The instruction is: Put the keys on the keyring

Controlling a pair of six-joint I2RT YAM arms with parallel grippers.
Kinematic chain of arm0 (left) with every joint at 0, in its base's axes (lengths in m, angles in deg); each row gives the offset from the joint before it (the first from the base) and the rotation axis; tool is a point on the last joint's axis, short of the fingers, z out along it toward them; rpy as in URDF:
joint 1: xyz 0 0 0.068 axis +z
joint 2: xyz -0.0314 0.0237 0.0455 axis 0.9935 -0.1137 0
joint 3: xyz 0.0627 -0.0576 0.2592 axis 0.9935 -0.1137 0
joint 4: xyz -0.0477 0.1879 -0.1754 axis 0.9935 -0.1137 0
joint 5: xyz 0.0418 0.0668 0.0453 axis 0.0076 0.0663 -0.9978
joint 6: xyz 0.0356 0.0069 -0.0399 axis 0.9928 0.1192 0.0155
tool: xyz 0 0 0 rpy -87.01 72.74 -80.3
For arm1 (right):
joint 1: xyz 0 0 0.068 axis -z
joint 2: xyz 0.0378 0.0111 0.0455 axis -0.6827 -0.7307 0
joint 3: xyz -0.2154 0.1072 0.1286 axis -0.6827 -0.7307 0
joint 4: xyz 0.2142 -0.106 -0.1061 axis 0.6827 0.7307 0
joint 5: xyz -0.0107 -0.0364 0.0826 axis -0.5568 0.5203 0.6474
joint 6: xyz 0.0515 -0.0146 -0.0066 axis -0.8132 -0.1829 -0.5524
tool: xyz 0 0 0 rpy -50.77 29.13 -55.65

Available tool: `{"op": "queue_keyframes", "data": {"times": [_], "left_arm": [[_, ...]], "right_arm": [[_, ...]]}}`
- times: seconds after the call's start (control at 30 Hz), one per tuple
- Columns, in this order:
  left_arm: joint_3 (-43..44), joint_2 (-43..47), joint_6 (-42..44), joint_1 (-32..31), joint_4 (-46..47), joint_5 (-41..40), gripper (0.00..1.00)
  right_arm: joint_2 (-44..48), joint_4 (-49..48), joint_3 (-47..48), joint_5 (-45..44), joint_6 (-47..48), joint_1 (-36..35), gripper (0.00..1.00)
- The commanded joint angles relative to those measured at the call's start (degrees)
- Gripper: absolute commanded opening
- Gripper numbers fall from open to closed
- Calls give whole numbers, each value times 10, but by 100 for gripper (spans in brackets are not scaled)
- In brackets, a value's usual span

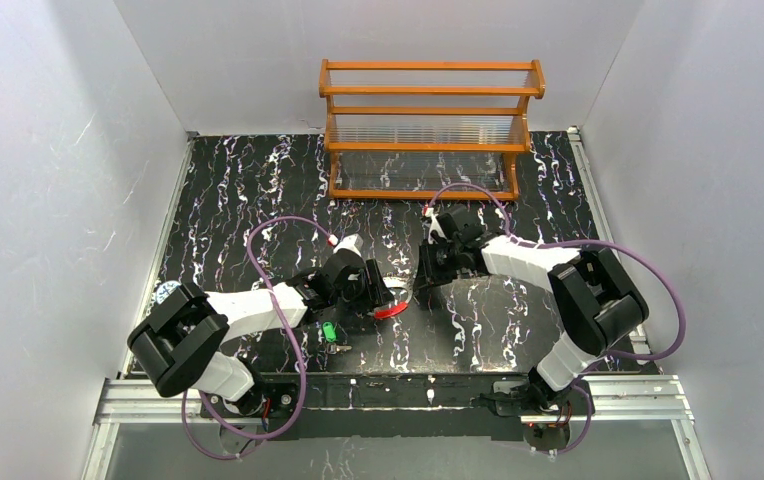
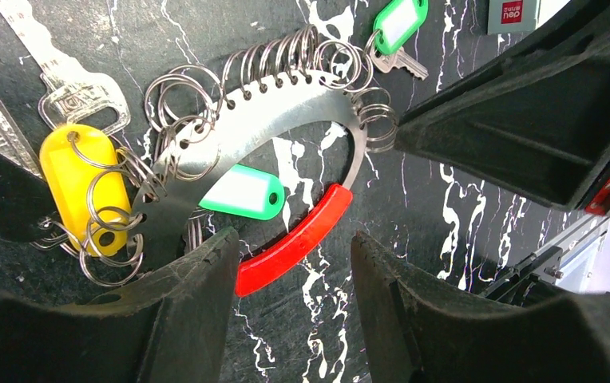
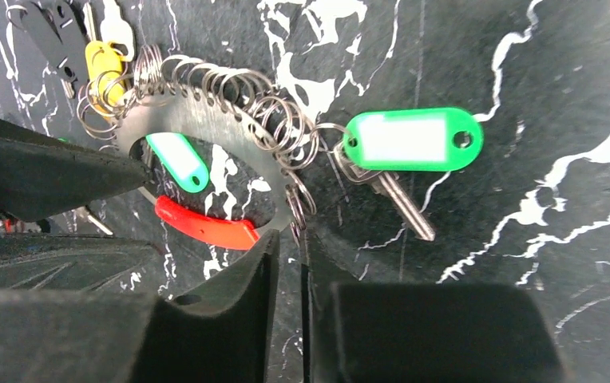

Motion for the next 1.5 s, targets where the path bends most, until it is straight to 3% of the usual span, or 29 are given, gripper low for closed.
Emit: {"op": "queue_keyframes", "data": {"times": [0.0,0.3,0.5,0.63,0.73,0.83,1.13,1.47], "left_arm": [[-6,10,3,2,6,0,52],[12,65,33,3,-47,-62,51],[29,111,63,3,-118,-142,50],[30,135,65,2,-167,-179,50],[27,149,61,3,-192,-203,49],[25,160,58,2,-213,-222,49],[8,194,46,2,-250,-249,48],[-20,230,26,2,-253,-250,48]], "right_arm": [[0,-36,-12,36,-18,-14,18],[1,-38,-19,57,-4,-17,2],[27,-29,-27,48,4,-19,1],[36,-18,-10,25,16,-20,10],[36,-12,18,7,24,-24,27],[24,-6,46,2,24,-31,35],[-49,-1,129,1,9,-83,35],[-147,57,254,-79,11,-163,33]]}}
